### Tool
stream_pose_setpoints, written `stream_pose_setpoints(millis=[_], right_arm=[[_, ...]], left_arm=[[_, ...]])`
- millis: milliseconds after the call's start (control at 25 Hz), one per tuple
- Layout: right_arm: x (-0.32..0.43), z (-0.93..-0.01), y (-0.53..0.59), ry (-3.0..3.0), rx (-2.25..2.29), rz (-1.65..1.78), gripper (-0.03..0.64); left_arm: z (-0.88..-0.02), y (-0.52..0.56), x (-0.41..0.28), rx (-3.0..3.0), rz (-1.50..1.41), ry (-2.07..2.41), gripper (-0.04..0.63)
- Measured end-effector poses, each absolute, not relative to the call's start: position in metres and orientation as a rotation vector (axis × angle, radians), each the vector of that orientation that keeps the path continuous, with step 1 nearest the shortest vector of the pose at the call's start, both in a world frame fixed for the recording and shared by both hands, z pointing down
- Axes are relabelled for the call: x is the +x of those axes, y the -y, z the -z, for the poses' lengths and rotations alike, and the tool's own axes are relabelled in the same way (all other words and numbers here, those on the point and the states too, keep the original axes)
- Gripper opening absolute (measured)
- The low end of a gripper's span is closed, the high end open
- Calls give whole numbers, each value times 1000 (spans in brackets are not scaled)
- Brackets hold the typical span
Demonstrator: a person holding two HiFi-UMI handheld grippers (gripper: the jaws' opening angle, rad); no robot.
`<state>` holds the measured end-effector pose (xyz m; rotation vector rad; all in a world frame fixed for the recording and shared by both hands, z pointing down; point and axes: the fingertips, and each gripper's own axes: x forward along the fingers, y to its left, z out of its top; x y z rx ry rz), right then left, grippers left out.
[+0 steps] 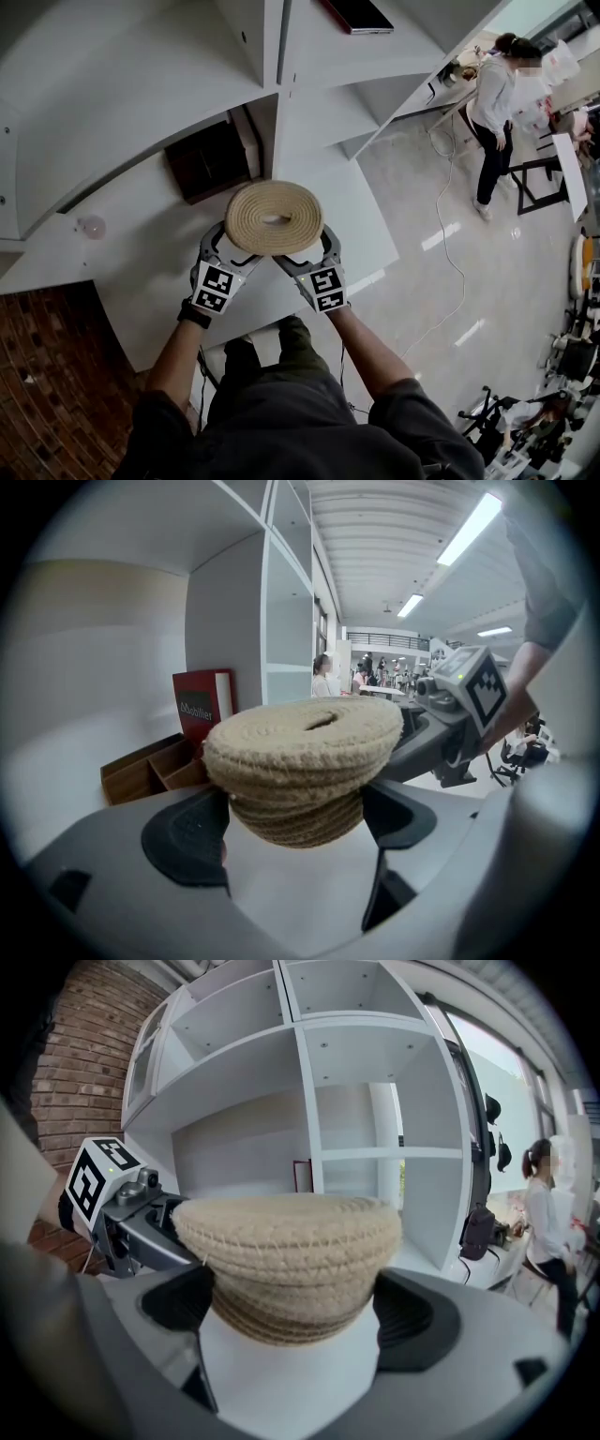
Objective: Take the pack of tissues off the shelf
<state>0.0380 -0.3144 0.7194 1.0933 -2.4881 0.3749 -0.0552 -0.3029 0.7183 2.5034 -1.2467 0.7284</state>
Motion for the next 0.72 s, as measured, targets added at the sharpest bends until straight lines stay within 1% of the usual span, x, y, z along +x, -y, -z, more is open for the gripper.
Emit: stream_pose_setpoints(millis=[720], right_arm=[[39, -811, 319, 2410, 1060, -487, 540]], left_arm=[[-810, 308, -55, 2394, -837, 1149, 443]])
